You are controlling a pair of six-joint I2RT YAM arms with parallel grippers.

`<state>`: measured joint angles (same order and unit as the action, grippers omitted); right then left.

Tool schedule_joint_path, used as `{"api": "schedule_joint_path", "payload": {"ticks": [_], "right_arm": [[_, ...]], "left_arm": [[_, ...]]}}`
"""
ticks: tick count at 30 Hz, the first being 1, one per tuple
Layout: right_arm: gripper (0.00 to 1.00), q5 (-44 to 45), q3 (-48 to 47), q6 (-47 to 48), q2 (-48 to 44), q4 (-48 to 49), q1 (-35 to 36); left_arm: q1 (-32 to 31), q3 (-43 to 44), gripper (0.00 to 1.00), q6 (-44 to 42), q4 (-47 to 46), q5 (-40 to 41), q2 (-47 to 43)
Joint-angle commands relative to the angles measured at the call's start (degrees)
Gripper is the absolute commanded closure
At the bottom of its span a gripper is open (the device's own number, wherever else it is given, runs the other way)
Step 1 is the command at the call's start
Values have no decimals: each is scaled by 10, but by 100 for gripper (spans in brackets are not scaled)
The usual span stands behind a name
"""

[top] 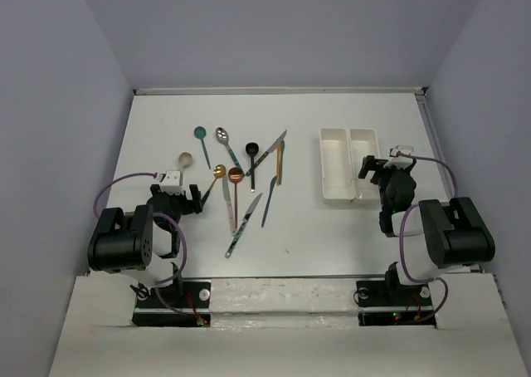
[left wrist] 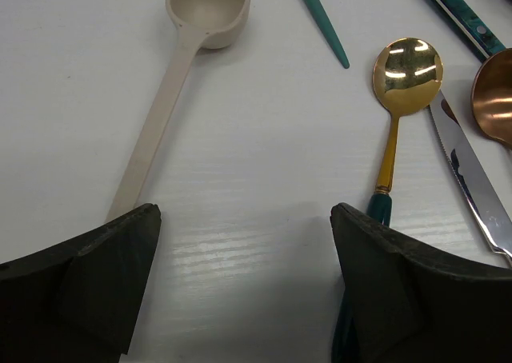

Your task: Sort the eating utensils into containers

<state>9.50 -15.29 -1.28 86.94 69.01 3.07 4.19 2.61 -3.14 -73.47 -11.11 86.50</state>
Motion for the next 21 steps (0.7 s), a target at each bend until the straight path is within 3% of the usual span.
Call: {"api": "schedule_joint_path", "payload": {"ticks": [1, 7, 9, 11, 12, 13, 14, 15, 16, 20, 21], "right_arm": [[0, 15, -11, 6, -10, 26, -3], [2, 47, -34, -11, -146, -138, -3], [0, 34, -44, -57, -219, -183, -3], [3, -25, -63, -74, -281, -268, -3], [4, -38, -97, -81, -294, -340, -3], [7, -48, -118, -88, -305, -379, -3], [9, -58, -140, -94, -312, -415, -3], [10, -76, -162, -107, -317, -452, -3], [14, -90, -205, -126, -319, -520, -3], [27, -194, -290, -163, -319, -633, -3], [29, -193, -300, -166, -323, -660, 6]], "left_arm": [[-2, -52, 1, -12, -454, 7, -10], [-4, -50, 1, -17, -453, 0, -12], [-3, -52, 1, -13, -448, -4, -27], [31, -49, 1, 7, -376, -66, -119], [42, -29, 1, 1, -184, -105, -248], [43, 13, 1, -36, -21, -86, -322], [43, 126, 1, -54, 86, -67, -360], [49, 194, 1, -76, 278, -26, -360], [50, 303, 2, -101, 362, -20, -349], [50, 434, 14, -199, 616, -17, -324], [49, 458, 15, -215, 720, -30, -305]]}}
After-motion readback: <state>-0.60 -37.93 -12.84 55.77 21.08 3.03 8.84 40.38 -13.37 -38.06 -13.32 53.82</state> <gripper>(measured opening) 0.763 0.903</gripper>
